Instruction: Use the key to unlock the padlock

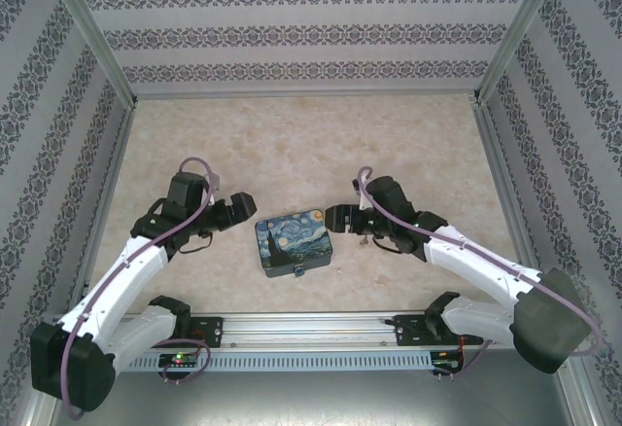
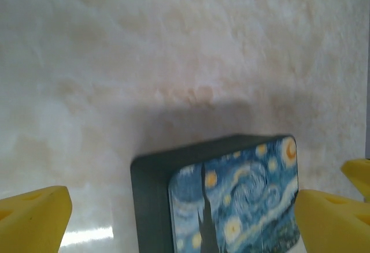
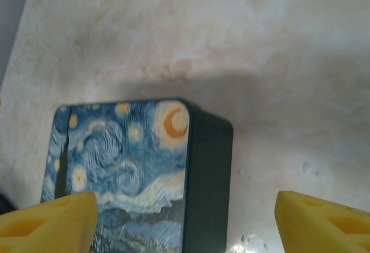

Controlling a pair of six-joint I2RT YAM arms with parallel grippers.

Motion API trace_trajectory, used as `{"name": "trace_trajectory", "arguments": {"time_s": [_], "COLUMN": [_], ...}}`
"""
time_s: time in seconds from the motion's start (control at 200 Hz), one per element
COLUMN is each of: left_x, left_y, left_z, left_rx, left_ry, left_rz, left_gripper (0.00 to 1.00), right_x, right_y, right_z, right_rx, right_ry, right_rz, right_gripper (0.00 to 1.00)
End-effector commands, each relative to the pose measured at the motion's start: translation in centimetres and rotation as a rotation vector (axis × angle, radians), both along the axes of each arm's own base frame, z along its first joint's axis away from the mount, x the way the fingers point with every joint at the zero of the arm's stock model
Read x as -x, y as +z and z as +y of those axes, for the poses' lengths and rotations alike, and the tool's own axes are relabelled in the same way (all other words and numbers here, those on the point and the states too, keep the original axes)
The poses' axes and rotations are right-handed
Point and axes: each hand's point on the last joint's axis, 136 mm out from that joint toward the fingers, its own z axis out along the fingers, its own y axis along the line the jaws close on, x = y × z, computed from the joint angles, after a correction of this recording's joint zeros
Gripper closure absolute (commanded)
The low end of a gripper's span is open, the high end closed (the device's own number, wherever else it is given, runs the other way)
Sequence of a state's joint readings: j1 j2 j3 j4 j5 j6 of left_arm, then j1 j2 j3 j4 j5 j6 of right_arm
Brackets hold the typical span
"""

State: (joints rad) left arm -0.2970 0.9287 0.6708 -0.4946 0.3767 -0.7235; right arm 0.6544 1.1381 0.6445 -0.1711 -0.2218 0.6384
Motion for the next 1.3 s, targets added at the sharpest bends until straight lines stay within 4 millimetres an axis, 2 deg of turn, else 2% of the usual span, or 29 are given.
{"name": "trace_trajectory", "arguments": {"time_s": [0.0,0.135,0.26,0.57,0.744,0.844,1.064,1.294], "left_x": [2.7,3.2,3.2,2.1,1.0,0.0,-3.7,-8.3], "left_y": [-1.8,-2.8,-3.7,-5.1,-5.8,-5.8,-5.6,-5.9], "left_z": [-1.0,-2.9,-4.6,-7.1,-8.6,-9.6,-12.0,-12.3], "left_rx": [0.044,0.081,0.083,0.099,0.16,0.173,0.143,0.096], "left_ry": [0.008,-0.021,-0.054,-0.077,-0.079,-0.092,-0.143,-0.153], "left_rz": [0.107,0.118,0.128,0.125,0.119,0.113,0.087,0.073], "left_gripper": [0.01,0.03,0.06,0.07,0.09,0.09,0.12,0.11], "right_x": [0.7,1.1,1.0,0.4,-0.3,-1.0,-3.9,-7.2], "right_y": [-1.7,-2.8,-2.8,-3.5,-3.8,-3.7,-3.4,-3.2], "right_z": [-0.3,0.1,0.6,2.6,3.4,3.5,2.4,2.3], "right_rx": [0.051,0.052,0.035,0.001,-0.008,-0.009,-0.035,-0.063], "right_ry": [-0.054,-0.063,-0.065,-0.049,-0.047,-0.059,-0.137,-0.18], "right_rz": [0.037,0.065,0.072,0.119,0.125,0.12,0.124,0.13], "right_gripper": [0.21,0.23,0.25,0.34,0.53,0.62,0.65,0.65]}}
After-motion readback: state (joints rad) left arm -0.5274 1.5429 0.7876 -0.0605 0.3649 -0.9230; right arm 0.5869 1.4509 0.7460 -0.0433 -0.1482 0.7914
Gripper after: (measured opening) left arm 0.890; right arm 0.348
